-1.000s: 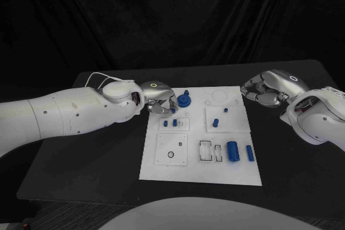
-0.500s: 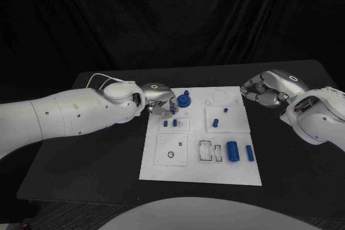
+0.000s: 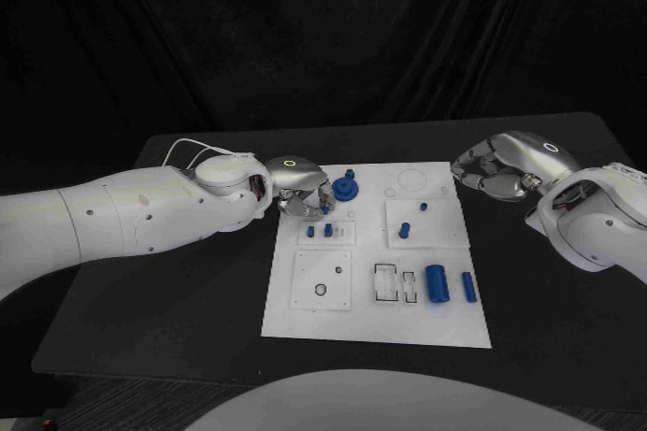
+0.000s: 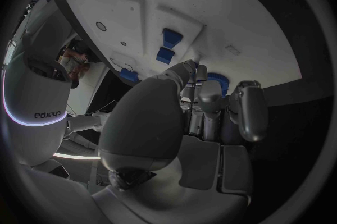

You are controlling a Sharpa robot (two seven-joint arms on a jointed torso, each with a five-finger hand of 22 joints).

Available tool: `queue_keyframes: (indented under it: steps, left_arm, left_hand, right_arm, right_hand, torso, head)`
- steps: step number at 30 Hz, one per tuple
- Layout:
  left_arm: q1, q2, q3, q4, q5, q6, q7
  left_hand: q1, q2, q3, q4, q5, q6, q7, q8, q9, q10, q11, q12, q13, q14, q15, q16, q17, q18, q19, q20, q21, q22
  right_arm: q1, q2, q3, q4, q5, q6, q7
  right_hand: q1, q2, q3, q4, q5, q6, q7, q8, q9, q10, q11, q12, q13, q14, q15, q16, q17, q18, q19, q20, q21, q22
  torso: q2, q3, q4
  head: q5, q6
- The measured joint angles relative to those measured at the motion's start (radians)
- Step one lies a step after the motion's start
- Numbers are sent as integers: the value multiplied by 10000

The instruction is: Assemble the parts on the task board

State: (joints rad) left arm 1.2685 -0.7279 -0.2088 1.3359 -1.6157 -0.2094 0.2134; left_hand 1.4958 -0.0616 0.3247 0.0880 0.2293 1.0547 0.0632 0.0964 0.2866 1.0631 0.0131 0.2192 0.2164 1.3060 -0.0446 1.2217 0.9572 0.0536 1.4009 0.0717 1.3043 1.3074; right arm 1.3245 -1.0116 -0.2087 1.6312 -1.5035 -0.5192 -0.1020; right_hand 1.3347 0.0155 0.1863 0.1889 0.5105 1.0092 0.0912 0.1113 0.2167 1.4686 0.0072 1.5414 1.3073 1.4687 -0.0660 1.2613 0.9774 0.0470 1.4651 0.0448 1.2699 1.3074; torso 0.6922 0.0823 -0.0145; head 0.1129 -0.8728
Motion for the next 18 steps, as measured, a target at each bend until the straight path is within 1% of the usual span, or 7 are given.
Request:
queue_keyframes:
  steps: [7,9,14,15,18]
  left_arm:
    - [-26,0,-6,-60,12,0,-38]
    - [-33,-2,-6,-62,13,0,-48]
    - [-33,-8,-5,-60,18,5,-72]
    - [-33,-9,-5,-57,20,7,-76]
    - [-35,-9,-5,-53,22,17,-88]
  left_hand:
    - [1,-1,43,-43,-1,-15,11,-30,-3,0,0,-1,-35,0,0,0,-25,-1,-36,-37,-39,0]
    - [1,-1,55,-55,-1,-31,-3,-38,-3,0,0,0,-30,-36,37,0,-25,-1,-36,-37,-39,0]
    - [1,-1,55,-55,44,-36,0,-40,-4,0,0,-36,-29,-40,32,-59,-71,-1,-68,-5,-38,0]
    - [1,-1,69,-69,50,-47,10,-41,-5,0,0,-36,-29,-72,0,-59,-84,0,-68,-5,-62,0]
    - [1,-1,84,-84,52,-48,10,-73,-30,0,0,-36,-30,-71,0,-59,-113,0,-68,-5,-89,0]
  right_arm:
    - [-9,6,2,-5,1,17,1]
    - [-10,6,3,-5,1,24,1]
    - [-12,-1,2,-5,1,45,1]
    - [-12,-2,2,-6,1,48,1]
    - [-12,-3,2,-6,1,59,0]
  right_hand:
    - [0,0,0,0,0,0,0,0,0,0,0,0,0,0,0,0,0,0,0,0,0,0]
    - [0,0,0,0,0,0,0,0,1,0,0,0,0,0,0,0,0,0,0,0,0,0]
    - [0,0,0,0,0,0,0,0,8,0,0,0,8,0,0,1,1,0,0,0,0,0]
    - [0,0,0,0,0,0,0,0,8,0,0,0,8,0,0,0,1,0,0,0,0,-1]
    - [0,0,0,0,0,0,0,0,8,0,0,0,8,0,0,1,0,0,0,0,1,3]
  torso:
    - [4,-2,1]
    - [5,-2,2]
    - [5,-2,5]
    - [5,-2,5]
    - [5,-2,5]
  head:
    - [8,0]
    - [7,0]
    - [-7,0]
    - [-7,0]
    - [12,0]
